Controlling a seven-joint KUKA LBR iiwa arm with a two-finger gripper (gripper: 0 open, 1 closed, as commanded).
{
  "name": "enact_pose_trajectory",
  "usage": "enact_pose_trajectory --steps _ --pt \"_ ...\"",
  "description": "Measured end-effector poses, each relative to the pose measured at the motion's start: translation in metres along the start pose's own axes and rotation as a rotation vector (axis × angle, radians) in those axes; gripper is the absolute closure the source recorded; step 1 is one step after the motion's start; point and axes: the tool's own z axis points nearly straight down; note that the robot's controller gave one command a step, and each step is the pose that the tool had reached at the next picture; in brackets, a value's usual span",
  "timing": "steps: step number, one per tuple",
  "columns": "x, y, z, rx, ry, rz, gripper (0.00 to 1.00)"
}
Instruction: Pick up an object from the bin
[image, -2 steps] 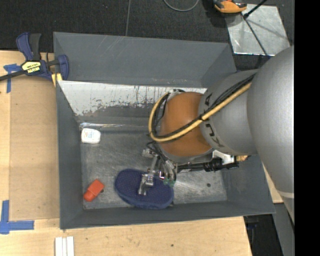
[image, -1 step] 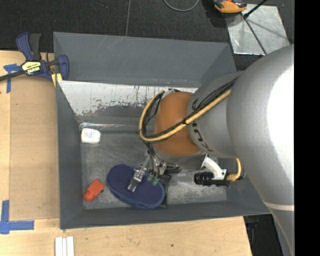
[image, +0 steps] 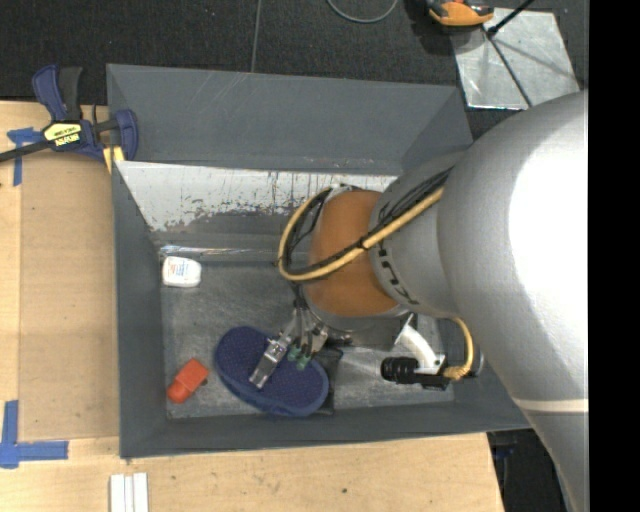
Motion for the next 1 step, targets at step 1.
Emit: enact_pose_trajectory --steps 1 --pt "0.0021 -0.0095 -0.0003 -0.012 -0.005 0.106 0.0"
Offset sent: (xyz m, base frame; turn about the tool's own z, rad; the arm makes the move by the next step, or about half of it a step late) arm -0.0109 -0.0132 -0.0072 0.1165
